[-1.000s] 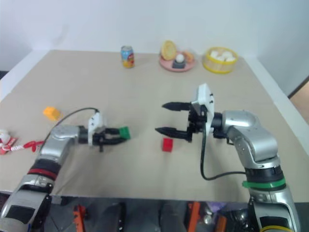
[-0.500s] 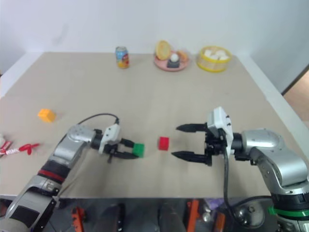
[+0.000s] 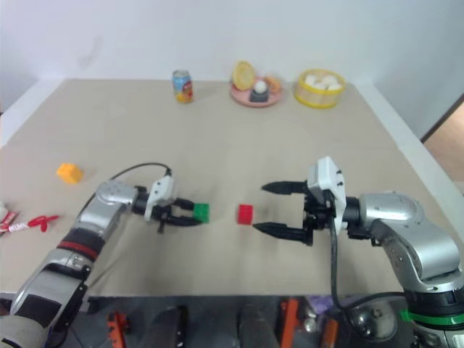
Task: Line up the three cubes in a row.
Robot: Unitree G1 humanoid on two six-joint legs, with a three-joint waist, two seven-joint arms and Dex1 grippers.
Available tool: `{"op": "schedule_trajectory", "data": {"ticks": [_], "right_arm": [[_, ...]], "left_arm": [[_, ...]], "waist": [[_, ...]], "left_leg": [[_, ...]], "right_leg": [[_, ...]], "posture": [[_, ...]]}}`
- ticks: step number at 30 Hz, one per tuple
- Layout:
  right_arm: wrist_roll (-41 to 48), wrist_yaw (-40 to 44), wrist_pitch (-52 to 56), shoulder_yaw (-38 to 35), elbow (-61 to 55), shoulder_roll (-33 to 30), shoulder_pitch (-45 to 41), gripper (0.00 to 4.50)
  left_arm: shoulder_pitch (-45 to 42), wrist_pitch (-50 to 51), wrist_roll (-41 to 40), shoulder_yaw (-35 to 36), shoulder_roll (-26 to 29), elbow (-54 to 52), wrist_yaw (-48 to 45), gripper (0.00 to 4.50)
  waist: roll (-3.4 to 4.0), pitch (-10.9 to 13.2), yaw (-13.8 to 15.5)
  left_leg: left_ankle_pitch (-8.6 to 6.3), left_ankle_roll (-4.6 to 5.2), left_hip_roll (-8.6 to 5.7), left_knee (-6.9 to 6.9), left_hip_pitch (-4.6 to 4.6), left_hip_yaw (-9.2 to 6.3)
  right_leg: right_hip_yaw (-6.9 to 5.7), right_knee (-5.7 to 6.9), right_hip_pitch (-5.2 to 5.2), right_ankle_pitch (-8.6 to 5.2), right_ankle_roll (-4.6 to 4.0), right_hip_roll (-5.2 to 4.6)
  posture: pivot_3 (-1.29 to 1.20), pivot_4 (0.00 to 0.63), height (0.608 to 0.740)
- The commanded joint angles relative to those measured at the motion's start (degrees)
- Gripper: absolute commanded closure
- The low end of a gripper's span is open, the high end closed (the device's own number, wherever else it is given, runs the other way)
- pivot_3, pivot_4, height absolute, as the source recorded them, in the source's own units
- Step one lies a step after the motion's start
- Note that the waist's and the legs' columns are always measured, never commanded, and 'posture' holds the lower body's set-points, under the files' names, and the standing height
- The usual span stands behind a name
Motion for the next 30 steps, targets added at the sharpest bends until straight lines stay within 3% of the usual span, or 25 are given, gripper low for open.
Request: {"op": "schedule_trajectory", "data": {"ticks": [1, 12, 14, 21, 30], "right_arm": [[0.1, 0.1, -1.1, -0.5, 0.0, 0.1, -0.9, 0.0], [-0.1, -0.6, -1.0, -0.7, 0.4, 0.3, -1.8, 0.0], [-0.1, -0.8, -1.0, -0.8, 0.4, 0.3, -1.7, 0.0], [-0.2, -1.4, -1.0, -1.2, 0.6, 0.0, -2.0, 0.0], [0.0, -0.7, -0.9, -0.9, 2.2, 0.1, -4.3, 0.0]], "left_arm": [[-0.1, 0.1, 0.2, 1.1, 0.5, -0.9, 0.6, 3.22], [-1.4, -0.6, 1.2, 0.1, -0.8, 1.8, 0.0, 3.22], [-1.8, -1.2, 1.5, 0.1, -1.3, 2.7, 0.3, 2.2], [-1.2, -0.5, 0.0, 1.2, -1.5, 1.7, -1.3, 0.06], [2.1, 4.0, -2.6, 3.4, 2.0, -5.4, -2.3, 0.06]], "waist": [[0.0, 0.0, 0.0], [0.0, 0.0, 0.1], [0.0, 0.0, 0.1], [0.0, 0.0, 0.2], [0.0, 0.0, 0.0]], "left_leg": [[0.0, 0.0, 0.0, 0.0, -0.01, 0.0], [0.0, 0.0, 0.0, 0.0, -0.01, -0.01], [0.0, 0.0, -0.02, 0.0, -0.01, -0.01], [0.06, 0.08, -0.03, 0.04, -0.01, -0.01], [0.07, 0.09, 0.0, 0.04, -0.08, 0.01]], "right_leg": [[0.0, 0.0, 0.0, -0.01, 0.01, 0.0], [0.0, 0.0, 0.0, -0.03, 0.01, 0.01], [0.0, 0.0, 0.01, -0.03, 0.01, 0.0], [0.0, 0.0, 0.07, 0.04, 0.04, -0.02], [0.0, 0.0, -0.03, 0.03, 0.02, 0.0]], "posture": [[0.0, 0.15, 0.74], [0.0, 0.15, 0.74], [0.0, 0.15, 0.74], [0.0, 0.15, 0.74], [0.0, 0.15, 0.74]]}}
